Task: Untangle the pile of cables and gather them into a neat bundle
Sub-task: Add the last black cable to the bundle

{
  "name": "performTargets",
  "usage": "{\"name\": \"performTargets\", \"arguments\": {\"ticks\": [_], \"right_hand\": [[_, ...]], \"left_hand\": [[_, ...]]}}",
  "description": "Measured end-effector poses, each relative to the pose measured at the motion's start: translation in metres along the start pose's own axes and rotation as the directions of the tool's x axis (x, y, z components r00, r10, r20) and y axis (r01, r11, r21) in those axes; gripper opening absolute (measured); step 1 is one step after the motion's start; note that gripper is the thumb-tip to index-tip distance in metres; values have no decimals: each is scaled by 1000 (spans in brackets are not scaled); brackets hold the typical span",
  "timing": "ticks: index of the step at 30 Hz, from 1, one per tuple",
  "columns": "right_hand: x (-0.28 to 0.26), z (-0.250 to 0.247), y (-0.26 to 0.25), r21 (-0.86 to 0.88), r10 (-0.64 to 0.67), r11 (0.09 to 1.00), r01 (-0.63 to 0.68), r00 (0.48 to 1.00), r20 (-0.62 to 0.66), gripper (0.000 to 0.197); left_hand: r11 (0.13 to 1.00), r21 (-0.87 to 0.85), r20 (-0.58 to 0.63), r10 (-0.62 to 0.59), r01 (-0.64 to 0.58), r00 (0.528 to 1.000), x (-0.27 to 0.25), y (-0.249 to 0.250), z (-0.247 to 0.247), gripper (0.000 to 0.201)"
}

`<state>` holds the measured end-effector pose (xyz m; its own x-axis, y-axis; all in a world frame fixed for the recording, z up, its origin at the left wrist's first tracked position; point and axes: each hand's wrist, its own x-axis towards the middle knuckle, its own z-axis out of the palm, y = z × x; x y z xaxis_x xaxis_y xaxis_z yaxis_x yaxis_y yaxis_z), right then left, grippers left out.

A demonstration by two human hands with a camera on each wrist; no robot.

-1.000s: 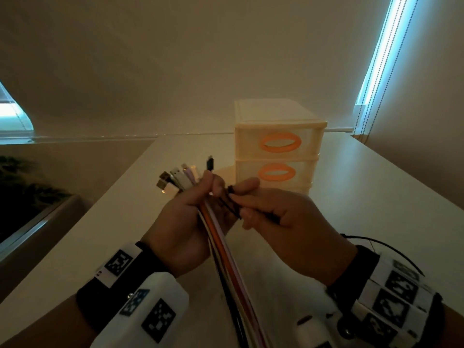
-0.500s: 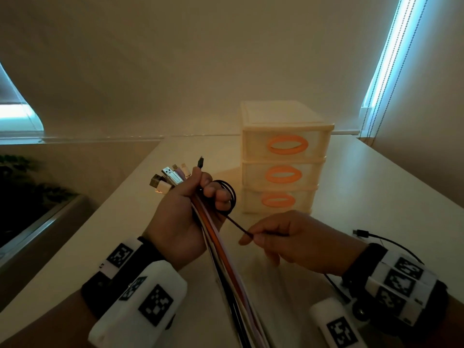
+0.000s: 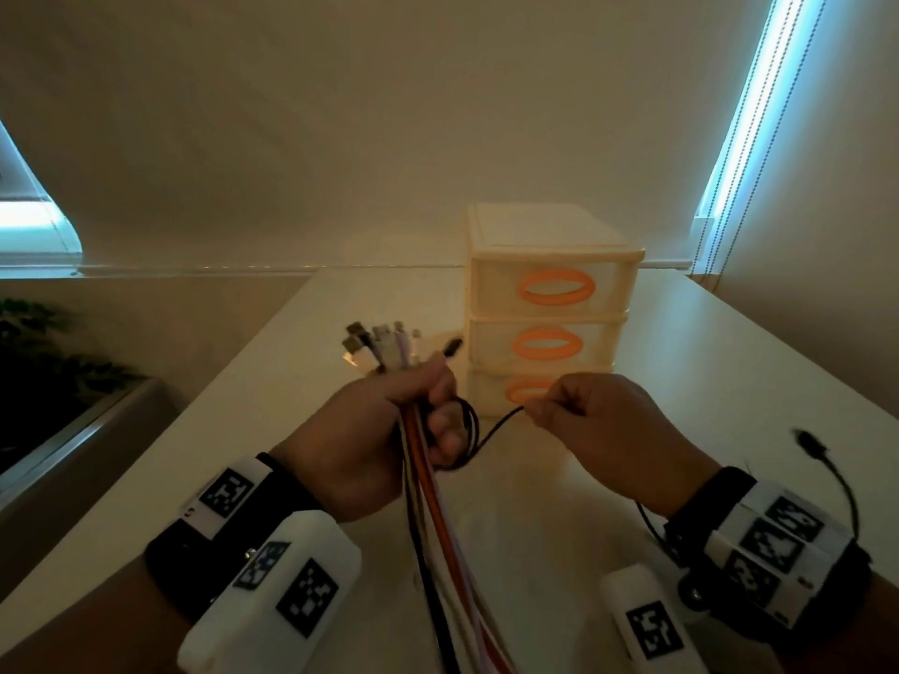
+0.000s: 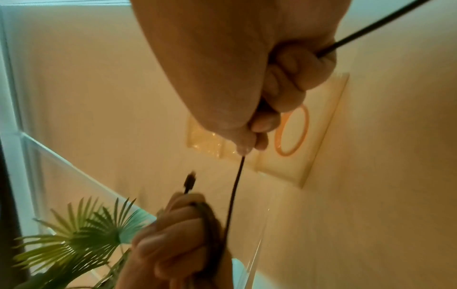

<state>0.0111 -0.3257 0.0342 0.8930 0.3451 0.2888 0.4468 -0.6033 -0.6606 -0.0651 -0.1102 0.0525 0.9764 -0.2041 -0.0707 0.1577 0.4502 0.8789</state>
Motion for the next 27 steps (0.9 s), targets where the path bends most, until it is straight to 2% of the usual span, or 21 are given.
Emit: {"name": "performTargets", "arguments": {"ticks": [2,5,7,8,10,12,14,17,18,19,20,21,22,24,26,27], "right_hand": [[-5,5,-8,26,-60,998,62,995,-80,26],[-15,10,-23,167,-156,969,184,974,-166,12],[-22,11,-30,361,-214,901,242,970,-116,10],[-24,12,-33,399,-261,875,275,961,-89,12],[-26,11,-33,330,-390,861,386,919,-58,19],[-24,10,-31,303,-443,861,408,895,54,32],[-23,8,-30,295,-403,896,333,889,219,40],[-24,7,-25,200,-344,938,282,817,463,29],[-23,8,-23,151,-312,950,273,821,479,25],[-20,8,-21,94,-264,964,248,865,427,19],[-16,8,-18,58,-211,978,203,925,317,13],[-13,8,-16,46,-166,986,160,963,211,13],[-11,8,-14,49,-145,989,139,977,159,14],[-13,8,-14,47,-159,987,152,955,249,13],[-18,6,-18,94,-201,979,178,893,402,11],[-19,3,-18,128,-219,975,181,874,433,11]], "left_hand": [[986,145,117,-96,78,989,-3,-5,4,37],[986,127,217,-133,108,967,-5,-10,5,35],[995,83,211,-79,62,974,-4,-12,4,34],[998,55,199,-43,33,979,-4,-12,4,33],[999,0,143,38,-38,989,-3,-10,8,34],[992,-86,57,93,-88,994,-2,-7,12,37],[970,-203,-34,127,-131,991,-1,-6,16,39],[904,-361,-172,175,-228,969,2,-3,10,40],[886,-387,-212,183,-255,960,3,-2,6,40],[878,-396,-238,186,-270,953,4,0,2,40],[877,-396,-251,183,-273,951,5,1,-1,39],[882,-388,-254,178,-269,951,6,1,-3,39],[889,-375,-253,175,-263,952,6,1,-4,40],[900,-345,-251,184,-266,950,6,1,-4,41],[906,-313,-261,206,-284,943,7,2,-5,41],[909,-297,-264,215,-291,940,8,2,-7,41]]}}
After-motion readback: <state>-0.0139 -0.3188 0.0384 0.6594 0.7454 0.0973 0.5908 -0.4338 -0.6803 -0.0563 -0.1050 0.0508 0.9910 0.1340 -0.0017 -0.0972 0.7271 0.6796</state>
